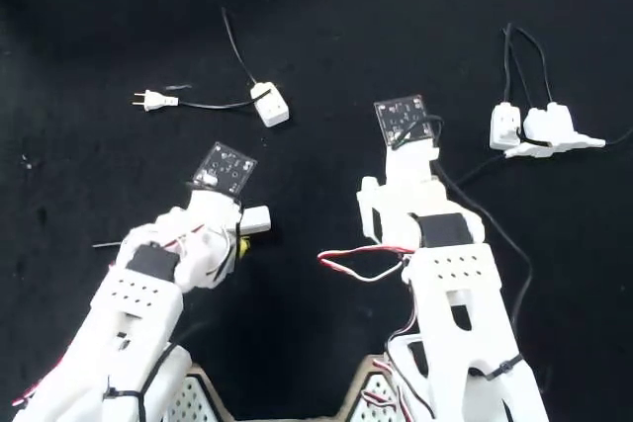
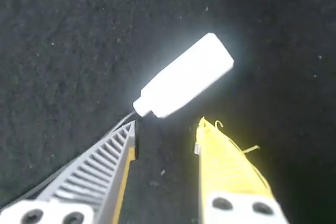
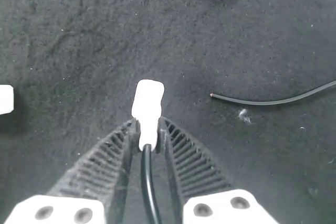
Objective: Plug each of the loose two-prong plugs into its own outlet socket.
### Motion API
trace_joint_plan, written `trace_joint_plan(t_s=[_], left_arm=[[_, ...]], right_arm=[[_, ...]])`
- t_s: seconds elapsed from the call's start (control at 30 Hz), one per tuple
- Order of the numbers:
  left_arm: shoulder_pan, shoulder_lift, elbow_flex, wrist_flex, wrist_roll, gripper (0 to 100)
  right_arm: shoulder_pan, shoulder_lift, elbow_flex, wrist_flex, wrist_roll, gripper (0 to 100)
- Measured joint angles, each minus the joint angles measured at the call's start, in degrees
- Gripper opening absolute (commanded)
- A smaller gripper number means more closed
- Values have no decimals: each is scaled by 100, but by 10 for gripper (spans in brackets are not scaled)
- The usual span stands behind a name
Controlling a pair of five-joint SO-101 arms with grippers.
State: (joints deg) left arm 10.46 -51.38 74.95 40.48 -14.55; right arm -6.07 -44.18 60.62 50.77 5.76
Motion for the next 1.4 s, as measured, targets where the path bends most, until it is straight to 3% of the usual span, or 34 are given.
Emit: trace_joint_plan(t_s=[0.23,0.73,0.87,1.03,1.17,1.4], left_arm=[[-396,0,431,-1266,0,191],[-1037,0,431,-1626,941,195],[-1301,0,114,-1503,1143,195],[-1319,519,-1073,-774,1143,195],[-1090,1503,-2189,-273,1152,192],[-774,3587,-3262,-229,1152,191]], right_arm=[[0,0,0,0,0,11],[0,0,0,0,0,11],[0,0,0,0,0,11],[0,0,0,-26,0,11],[0,0,44,-35,0,11],[0,0,53,-35,0,11]])
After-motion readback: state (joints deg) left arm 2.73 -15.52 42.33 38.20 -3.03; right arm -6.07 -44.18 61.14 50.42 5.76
